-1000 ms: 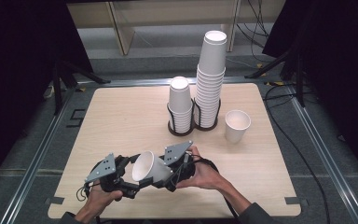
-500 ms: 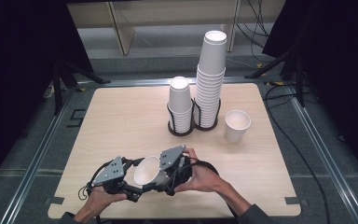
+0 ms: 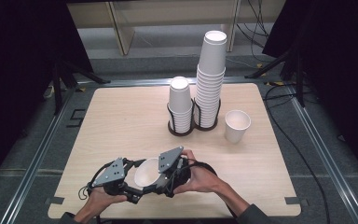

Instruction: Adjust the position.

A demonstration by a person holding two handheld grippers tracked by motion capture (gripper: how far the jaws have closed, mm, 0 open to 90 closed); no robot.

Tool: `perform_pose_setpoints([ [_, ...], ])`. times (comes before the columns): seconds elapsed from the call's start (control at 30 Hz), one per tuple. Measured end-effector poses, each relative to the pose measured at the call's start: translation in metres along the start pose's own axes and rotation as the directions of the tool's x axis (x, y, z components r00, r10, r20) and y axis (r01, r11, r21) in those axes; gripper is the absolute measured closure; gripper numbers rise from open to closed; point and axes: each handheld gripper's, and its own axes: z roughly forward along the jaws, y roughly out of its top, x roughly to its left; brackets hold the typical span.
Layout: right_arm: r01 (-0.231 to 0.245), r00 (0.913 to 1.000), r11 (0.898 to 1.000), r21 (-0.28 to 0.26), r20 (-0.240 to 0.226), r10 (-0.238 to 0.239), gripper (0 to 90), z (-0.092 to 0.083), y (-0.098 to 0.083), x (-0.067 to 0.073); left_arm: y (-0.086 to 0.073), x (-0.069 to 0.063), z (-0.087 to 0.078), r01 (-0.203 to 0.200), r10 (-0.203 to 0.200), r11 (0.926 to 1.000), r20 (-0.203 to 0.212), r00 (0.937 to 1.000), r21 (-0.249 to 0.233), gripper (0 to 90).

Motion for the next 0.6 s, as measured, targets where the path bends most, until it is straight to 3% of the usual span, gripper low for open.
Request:
perform_pose_setpoints([
  [0.4, 0.011, 0.9999, 1.0, -0.015, -0.009, -0.011, 21.4, 0.0015, -0.0012, -0.0006, 0.0002, 0.0008, -0.0021, -0.003, 0.003, 1.0, 0.005, 1.0, 0.002, 13.4],
  [0.43, -0.011, 0.9996, 1.0, -0.016, -0.024, 0.01, 21.6, 0.001, -0.0014, 0.0001, 0.0002, 0.0007, -0.0022, 0.007, -0.007, 0.9999, 0.003, 1.0, -0.009, 13.1],
  [0.57, -0.026, 0.9993, 0.998, -0.054, -0.027, 0.024, 21.7, -0.0021, -0.0009, -0.001, -0.0008, 0.0013, -0.0023, 0.042, -0.042, 0.9971, 0.001, 0.9991, -0.064, 9.8],
  [0.6, -0.025, 0.9993, 0.998, -0.06, -0.028, 0.024, 21.8, -0.0023, -0.0009, -0.0016, -0.0011, 0.002, -0.0037, 0.03, -0.03, 0.9979, -0.002, 0.9995, -0.056, 9.1],
])
